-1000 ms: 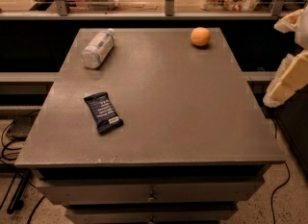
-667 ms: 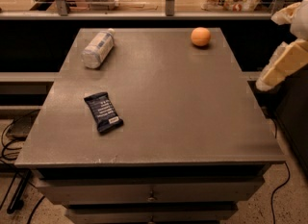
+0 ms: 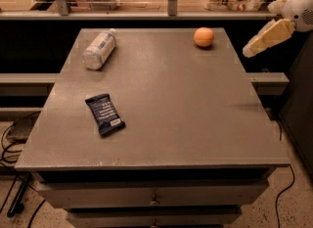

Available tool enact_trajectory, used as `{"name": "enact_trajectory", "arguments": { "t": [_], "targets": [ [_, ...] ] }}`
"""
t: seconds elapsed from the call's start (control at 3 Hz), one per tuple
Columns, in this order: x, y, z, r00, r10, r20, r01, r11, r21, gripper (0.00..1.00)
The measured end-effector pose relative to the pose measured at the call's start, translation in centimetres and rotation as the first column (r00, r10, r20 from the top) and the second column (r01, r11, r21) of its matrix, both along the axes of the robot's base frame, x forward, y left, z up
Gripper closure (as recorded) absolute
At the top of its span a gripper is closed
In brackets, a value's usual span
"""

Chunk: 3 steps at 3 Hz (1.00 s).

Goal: Move orange near blue plastic bottle

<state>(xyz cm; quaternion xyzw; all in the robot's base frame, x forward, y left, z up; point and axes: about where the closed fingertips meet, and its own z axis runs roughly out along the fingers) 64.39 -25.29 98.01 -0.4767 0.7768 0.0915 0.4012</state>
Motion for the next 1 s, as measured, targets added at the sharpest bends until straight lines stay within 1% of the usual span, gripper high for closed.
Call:
{"name": "enact_trajectory", "arguments": {
  "t": [0.33, 0.67, 1.0],
  "targets": [
    [-0.1, 0.1, -0.1, 1.0, 0.002, -0.002, -0.002, 1.0, -0.002, 0.0],
    [0.6, 1.3, -1.1, 0.9996, -0.023, -0.015, 0.023, 0.998, 0.056, 0.0],
    [2.2, 5.0, -2.6, 0.9985, -0.049, -0.024, 0.053, 0.987, 0.152, 0.0]
  ]
}}
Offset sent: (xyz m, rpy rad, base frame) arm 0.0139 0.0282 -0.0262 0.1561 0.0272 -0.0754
